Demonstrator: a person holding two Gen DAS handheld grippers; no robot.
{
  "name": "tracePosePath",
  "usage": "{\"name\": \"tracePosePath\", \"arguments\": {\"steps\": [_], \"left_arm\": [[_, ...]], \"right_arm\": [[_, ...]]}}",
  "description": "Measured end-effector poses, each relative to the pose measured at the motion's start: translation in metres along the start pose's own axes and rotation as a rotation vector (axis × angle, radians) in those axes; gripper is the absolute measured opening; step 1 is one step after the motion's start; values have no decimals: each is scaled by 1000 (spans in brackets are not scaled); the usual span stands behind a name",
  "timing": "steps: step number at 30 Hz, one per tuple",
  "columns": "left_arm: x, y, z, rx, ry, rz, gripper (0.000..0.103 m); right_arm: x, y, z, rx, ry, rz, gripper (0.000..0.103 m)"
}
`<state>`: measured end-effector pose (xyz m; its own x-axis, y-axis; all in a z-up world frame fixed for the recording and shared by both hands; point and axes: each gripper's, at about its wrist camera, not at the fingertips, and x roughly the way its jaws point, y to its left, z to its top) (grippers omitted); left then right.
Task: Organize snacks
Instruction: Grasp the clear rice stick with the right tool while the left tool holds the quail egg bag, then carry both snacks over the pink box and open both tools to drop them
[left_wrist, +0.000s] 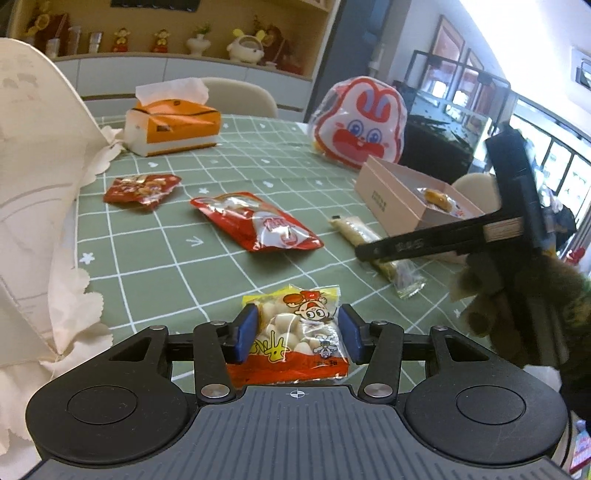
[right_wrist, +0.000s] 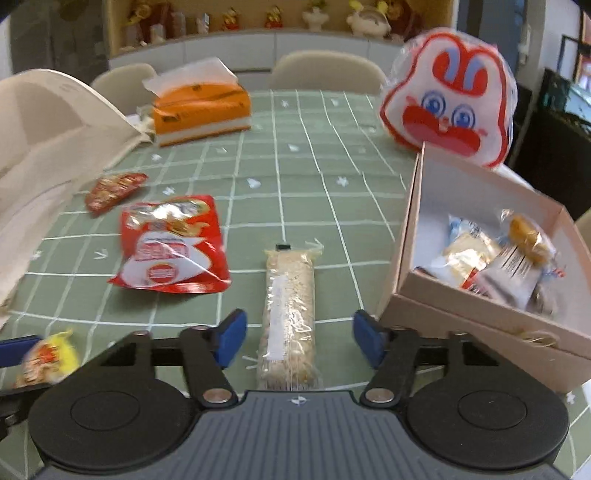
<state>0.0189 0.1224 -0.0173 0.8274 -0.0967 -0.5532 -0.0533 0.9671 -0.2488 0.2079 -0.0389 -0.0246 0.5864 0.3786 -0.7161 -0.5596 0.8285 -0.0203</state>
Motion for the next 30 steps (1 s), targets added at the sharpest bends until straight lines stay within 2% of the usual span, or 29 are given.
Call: {"name": "tracePosePath", "arguments": {"steps": [1, 3, 7, 11, 23, 26, 30], "left_arm": [[-1, 1, 0, -4, -2, -4, 53], [-2, 1, 0, -10, -2, -8, 53], [0, 1, -1, -18, 14, -17, 53], [3, -2, -3, -12, 27, -24, 53], [2, -4, -4, -8, 28, -30, 54], [2, -5, -4, -7, 30, -29, 53], [2, -8, -3, -10, 33, -15, 53]], "right_arm": [[-1, -1, 0, 15, -5, 10, 47], [-6, 0, -2, 27, 18, 32, 30], [-24, 6, -13, 41, 52, 117, 30], [-38, 21, -31, -19, 69, 158, 30], [-27, 35, -25, -60, 17, 125, 36], [-33, 38, -27, -88, 23, 128, 29], [-50, 32, -34, -84, 31, 174, 28]]}}
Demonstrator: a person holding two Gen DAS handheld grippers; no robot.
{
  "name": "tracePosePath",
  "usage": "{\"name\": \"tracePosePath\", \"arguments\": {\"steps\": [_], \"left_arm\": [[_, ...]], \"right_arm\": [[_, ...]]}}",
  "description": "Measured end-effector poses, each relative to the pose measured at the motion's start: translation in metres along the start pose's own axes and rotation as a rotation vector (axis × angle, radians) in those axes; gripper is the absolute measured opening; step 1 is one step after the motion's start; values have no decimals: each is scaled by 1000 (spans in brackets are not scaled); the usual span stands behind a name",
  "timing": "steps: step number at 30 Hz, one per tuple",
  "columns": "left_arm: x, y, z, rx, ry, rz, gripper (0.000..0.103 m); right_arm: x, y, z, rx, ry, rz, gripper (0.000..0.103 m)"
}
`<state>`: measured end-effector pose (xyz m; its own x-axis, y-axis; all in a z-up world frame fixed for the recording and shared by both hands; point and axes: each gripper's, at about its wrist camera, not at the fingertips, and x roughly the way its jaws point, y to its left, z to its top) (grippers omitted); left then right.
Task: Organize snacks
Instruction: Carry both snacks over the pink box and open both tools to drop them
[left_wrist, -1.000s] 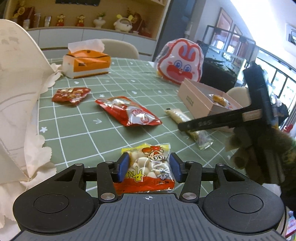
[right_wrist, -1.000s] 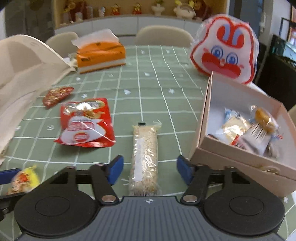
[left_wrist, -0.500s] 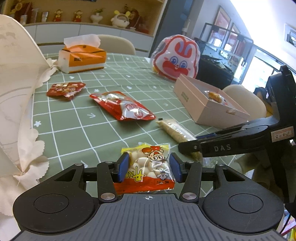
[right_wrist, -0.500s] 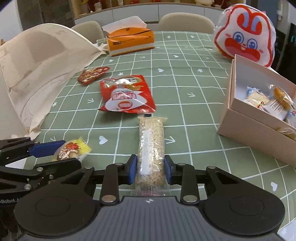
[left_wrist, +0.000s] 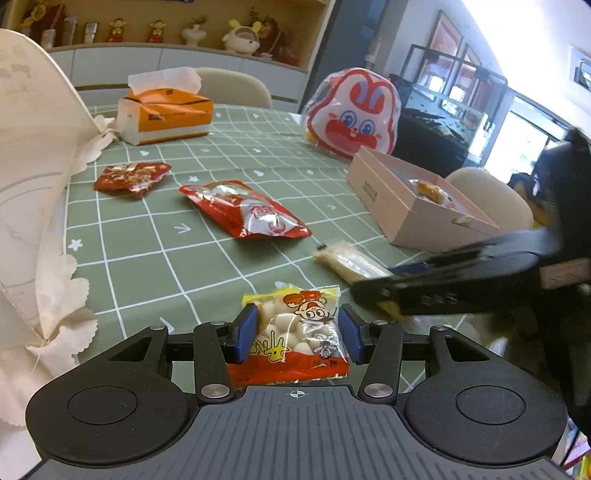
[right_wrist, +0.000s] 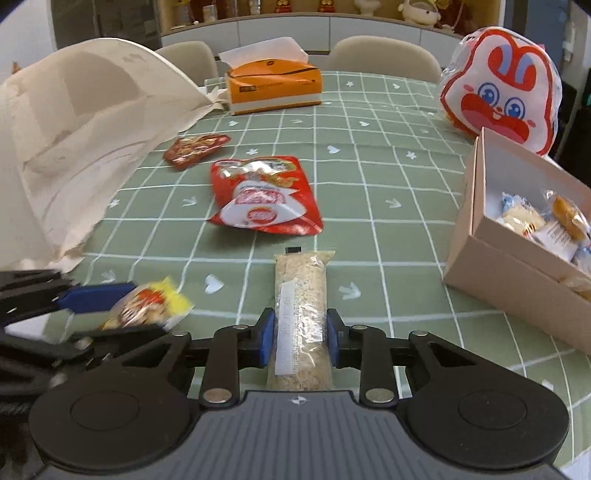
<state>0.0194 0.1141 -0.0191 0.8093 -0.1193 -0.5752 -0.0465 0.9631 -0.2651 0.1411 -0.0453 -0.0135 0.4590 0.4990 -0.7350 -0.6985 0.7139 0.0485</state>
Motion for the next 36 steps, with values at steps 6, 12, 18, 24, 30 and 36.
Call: {"name": "tracePosePath", "arguments": {"steps": [6, 12, 18, 24, 30, 36], "left_arm": [[-9, -21, -3, 12, 6, -25, 53], [-2, -69, -5, 76, 49, -35, 53], [-1, -143, 23, 202, -2, -82, 53], [-1, -213, 80, 356, -126, -128, 53], [49, -225, 157, 254, -177, -234, 53], [176, -210, 170, 168, 52, -272, 54]], "right_arm": [[-53, -15, -22, 8, -82, 12, 28], [-103, -47, -50, 56, -140, 9, 28], [-167, -98, -59, 112, -261, -70, 28], [-243, -153, -22, 146, -453, -191, 28], [-239, -211, 37, 221, -477, -222, 28], [-138, -256, 62, 307, -317, -180, 28]]}}
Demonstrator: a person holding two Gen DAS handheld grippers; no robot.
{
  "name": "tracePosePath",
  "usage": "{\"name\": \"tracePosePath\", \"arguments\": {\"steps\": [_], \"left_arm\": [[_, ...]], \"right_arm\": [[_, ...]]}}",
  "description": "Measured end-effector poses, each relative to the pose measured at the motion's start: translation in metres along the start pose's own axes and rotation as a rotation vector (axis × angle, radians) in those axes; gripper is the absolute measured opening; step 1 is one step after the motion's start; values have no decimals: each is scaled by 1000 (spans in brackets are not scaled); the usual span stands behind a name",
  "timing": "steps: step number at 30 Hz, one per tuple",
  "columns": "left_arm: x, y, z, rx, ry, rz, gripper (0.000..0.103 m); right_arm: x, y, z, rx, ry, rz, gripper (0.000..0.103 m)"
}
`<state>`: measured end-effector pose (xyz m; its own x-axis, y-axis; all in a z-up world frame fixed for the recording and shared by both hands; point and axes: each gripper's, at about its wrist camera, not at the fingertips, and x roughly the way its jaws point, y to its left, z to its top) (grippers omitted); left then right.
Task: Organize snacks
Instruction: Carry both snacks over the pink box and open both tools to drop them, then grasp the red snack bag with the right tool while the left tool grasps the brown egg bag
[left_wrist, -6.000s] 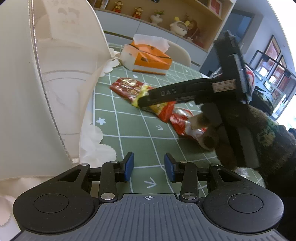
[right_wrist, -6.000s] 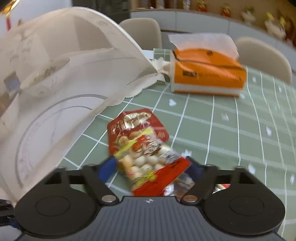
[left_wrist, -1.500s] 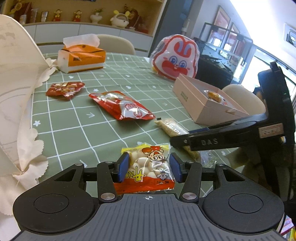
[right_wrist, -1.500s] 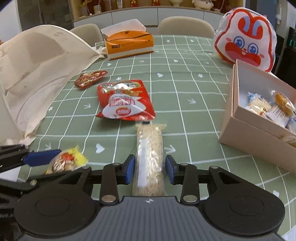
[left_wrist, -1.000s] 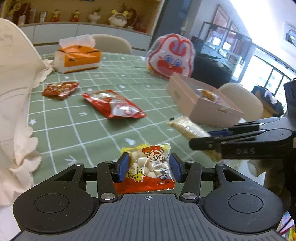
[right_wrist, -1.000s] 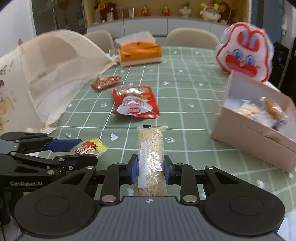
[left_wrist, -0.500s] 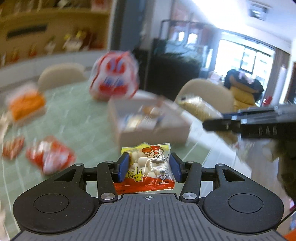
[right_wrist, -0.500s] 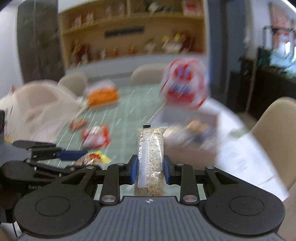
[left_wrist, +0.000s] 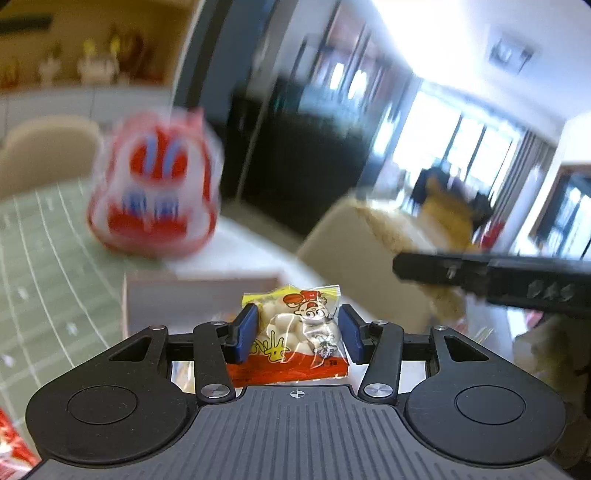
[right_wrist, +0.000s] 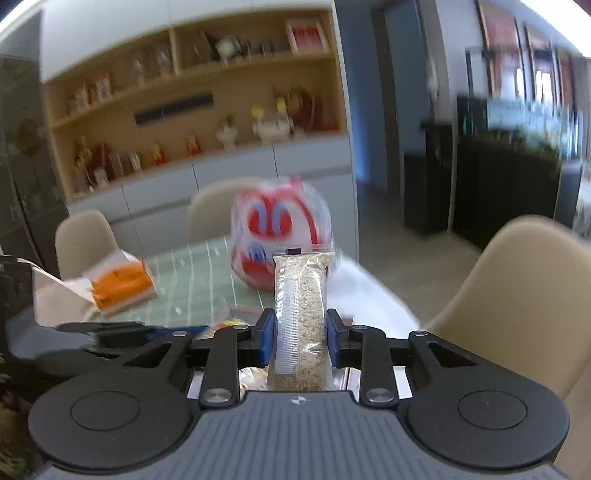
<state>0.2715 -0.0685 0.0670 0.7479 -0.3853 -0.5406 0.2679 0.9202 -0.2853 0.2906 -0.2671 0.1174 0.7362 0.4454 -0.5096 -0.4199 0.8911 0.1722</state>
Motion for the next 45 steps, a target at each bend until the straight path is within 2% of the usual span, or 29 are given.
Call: {"name": "tracePosePath", "arguments": {"steps": [3, 5, 6, 8, 11, 13, 14, 15, 17, 20, 22, 25, 28, 32, 36, 41, 42, 44, 45], "left_arm": [[48, 21, -16, 9, 123, 80, 52], [59, 26, -23, 45, 144, 97, 57], [57, 30, -25, 51, 128, 86, 56], [44, 38, -25, 19, 48, 61, 54], [20, 51, -27, -24, -18, 80, 54], [6, 64, -30, -54, -37, 95, 54], [-5, 73, -33, -72, -45, 107, 54], [-15, 83, -35, -93, -52, 129, 54], [-42, 106, -42, -149, -69, 198, 54], [-84, 144, -61, -239, -110, 291, 53], [-108, 173, -71, -290, -123, 349, 53], [-144, 223, -81, -362, -167, 475, 53], [-163, 272, -84, -415, -202, 585, 53], [-159, 321, -88, -489, -146, 604, 53], [-149, 324, -93, -422, -110, 625, 53], [-145, 311, -97, -273, -84, 623, 53], [-145, 308, -99, -251, -81, 622, 53], [-147, 305, -101, -224, -76, 619, 53], [-146, 303, -102, -212, -73, 616, 54]], "right_arm": [[58, -4, -12, 29, 100, 16, 28], [94, -6, -18, 43, 160, 25, 28], [106, -4, -23, 44, 182, 22, 28], [127, 1, -30, 37, 223, 10, 28], [147, 1, -36, 49, 272, 17, 31], [141, 0, -33, 53, 267, 9, 41], [136, 0, -31, 55, 255, 9, 52], [129, 2, -27, 51, 235, 1, 59], [113, 15, -22, 13, 188, -19, 60], [97, 46, -14, -37, 127, 12, 65], [93, 77, -13, -68, 113, 78, 68], [97, 124, -22, -111, 135, 161, 70], [111, 174, -41, -166, 187, 255, 70], [133, 223, -70, -178, 263, 372, 70], [154, 259, -94, -182, 326, 446, 70], [172, 294, -113, -350, 292, 346, 70], [178, 296, -116, -369, 293, 320, 73], [183, 291, -119, -355, 281, 310, 85], [186, 287, -118, -336, 285, 313, 87]]}}
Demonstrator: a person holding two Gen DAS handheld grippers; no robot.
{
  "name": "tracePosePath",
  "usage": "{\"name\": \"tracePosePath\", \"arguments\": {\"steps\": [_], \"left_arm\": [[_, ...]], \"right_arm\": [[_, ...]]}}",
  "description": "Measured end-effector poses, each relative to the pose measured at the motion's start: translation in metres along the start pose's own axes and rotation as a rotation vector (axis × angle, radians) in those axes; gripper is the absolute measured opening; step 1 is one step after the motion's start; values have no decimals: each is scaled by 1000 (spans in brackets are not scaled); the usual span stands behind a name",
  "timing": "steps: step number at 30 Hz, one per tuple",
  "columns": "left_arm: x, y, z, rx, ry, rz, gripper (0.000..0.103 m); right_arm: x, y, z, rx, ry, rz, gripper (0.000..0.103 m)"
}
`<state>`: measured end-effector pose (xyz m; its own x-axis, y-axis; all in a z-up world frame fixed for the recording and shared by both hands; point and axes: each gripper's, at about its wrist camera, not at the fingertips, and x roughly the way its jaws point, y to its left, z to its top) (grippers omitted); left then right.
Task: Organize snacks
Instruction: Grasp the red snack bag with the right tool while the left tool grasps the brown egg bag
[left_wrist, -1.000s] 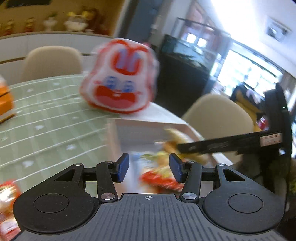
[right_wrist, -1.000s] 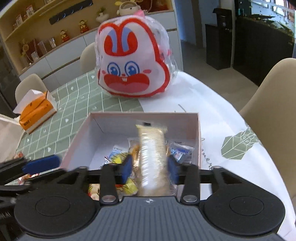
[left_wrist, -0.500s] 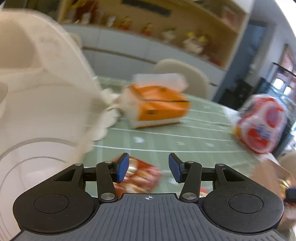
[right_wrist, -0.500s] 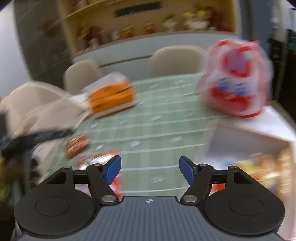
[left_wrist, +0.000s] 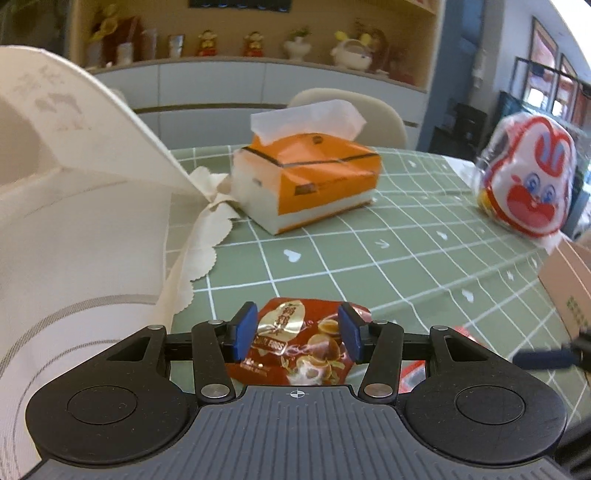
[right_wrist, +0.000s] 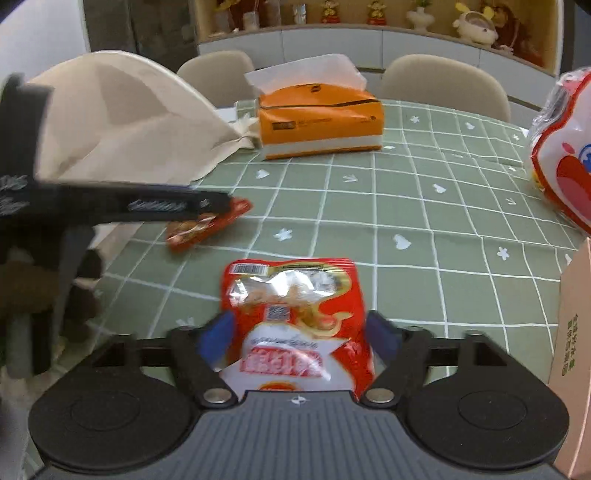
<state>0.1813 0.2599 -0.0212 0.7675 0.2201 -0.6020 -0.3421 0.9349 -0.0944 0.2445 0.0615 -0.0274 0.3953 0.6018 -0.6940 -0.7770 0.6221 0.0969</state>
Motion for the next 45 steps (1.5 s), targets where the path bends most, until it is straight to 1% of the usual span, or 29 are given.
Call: {"name": "tracePosePath", "arguments": {"steps": [1, 2, 4, 7, 8, 9, 10, 12, 14, 18, 22, 25, 28, 34, 37, 39, 40, 42, 43, 45], "left_arm": [[0, -2, -1, 18, -1, -2, 54], [0, -4, -2, 38, -4, 1, 54], [2, -6, -3, 60, -8, 6, 54], [4, 0, 0, 6, -11, 14, 57], [6, 3, 2, -16, -16, 27, 56], [8, 6, 2, -33, -19, 39, 53], [11, 8, 2, -46, -6, 41, 55], [12, 10, 1, -66, -4, 19, 55], [9, 8, 0, -65, 6, -3, 55], [-1, 1, -9, -55, 28, -88, 55], [-19, -11, -25, -58, 53, -159, 55], [-38, -26, -37, -4, 69, -176, 54], [-58, -38, -52, 25, 82, -190, 54], [-95, -51, -81, 27, 101, -230, 54], [-107, -52, -90, 23, 107, -261, 53], [-116, -49, -93, 12, 91, -286, 53], [-122, -45, -93, 4, 70, -296, 53], [-133, -39, -91, -2, 23, -292, 52], [-137, -38, -90, 10, 3, -287, 52], [-142, -43, -89, 66, 5, -291, 52]], "right_arm": [[2, -6, 0, 25, 2, 22, 87], [2, -11, -1, 47, -3, 45, 90], [2, -16, -2, 65, -18, 70, 90], [-3, -11, -6, 50, -14, 62, 90], [-5, -9, -9, 45, -13, 54, 90], [-8, -7, -12, 34, -12, 43, 85], [-12, -4, -15, 18, -13, 38, 82], [-19, 0, -21, 5, -1, 37, 77], [-28, 3, -29, -5, 9, 38, 74], [-50, 4, -47, -2, 25, 46, 72], [-71, 2, -67, 9, 24, 44, 71], [-85, -2, -80, 29, 14, 42, 71], [-95, -6, -91, 46, -6, 23, 72], [-108, -14, -108, 75, -49, -8, 73], [-110, -14, -115, 71, -79, -21, 77], [-111, -13, -120, 60, -105, -30, 79], [-111, -13, -121, 60, -114, -32, 80], [-112, -15, -122, 75, -120, -30, 80], [-113, -18, -123, 89, -126, -24, 80], [-115, -25, -124, 126, -139, -4, 81]]}}
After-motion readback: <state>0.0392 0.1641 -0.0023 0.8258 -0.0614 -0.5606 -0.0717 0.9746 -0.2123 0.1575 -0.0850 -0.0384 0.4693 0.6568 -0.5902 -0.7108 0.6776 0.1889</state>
